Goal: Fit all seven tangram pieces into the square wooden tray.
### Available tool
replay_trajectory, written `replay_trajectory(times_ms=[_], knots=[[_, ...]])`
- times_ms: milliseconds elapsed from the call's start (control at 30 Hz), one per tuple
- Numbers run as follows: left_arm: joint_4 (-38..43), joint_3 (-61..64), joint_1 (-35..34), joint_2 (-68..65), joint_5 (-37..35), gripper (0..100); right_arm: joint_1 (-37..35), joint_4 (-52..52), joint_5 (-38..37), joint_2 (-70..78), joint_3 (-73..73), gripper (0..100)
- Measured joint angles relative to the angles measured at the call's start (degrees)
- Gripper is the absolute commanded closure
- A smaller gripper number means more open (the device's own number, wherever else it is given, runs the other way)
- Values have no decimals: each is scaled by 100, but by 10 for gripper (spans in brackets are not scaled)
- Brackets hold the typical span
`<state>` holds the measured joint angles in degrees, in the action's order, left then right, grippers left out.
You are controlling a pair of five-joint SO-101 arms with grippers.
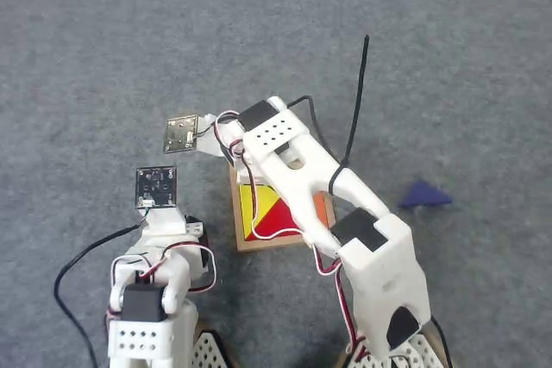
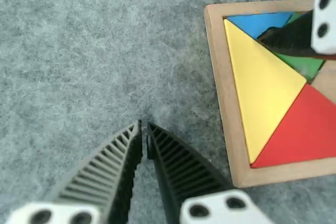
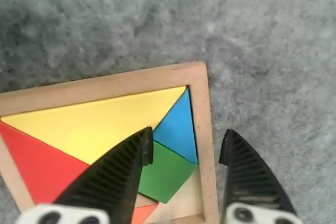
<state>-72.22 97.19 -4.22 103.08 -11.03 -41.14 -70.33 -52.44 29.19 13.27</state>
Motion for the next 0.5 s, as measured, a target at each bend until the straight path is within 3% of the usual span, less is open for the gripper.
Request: replay_trajectory(times_ms=[100,233,333,500], knots=[[0,0,0,0,0,986,0,-18,0,0,0,801],[0,0,0,0,0,986,18,-62,123,0,0,900],[0,0,0,0,0,986,440,-299,756,-53,141,914],[0,0,0,0,0,986,1749,-888,2215,-659,97,873]])
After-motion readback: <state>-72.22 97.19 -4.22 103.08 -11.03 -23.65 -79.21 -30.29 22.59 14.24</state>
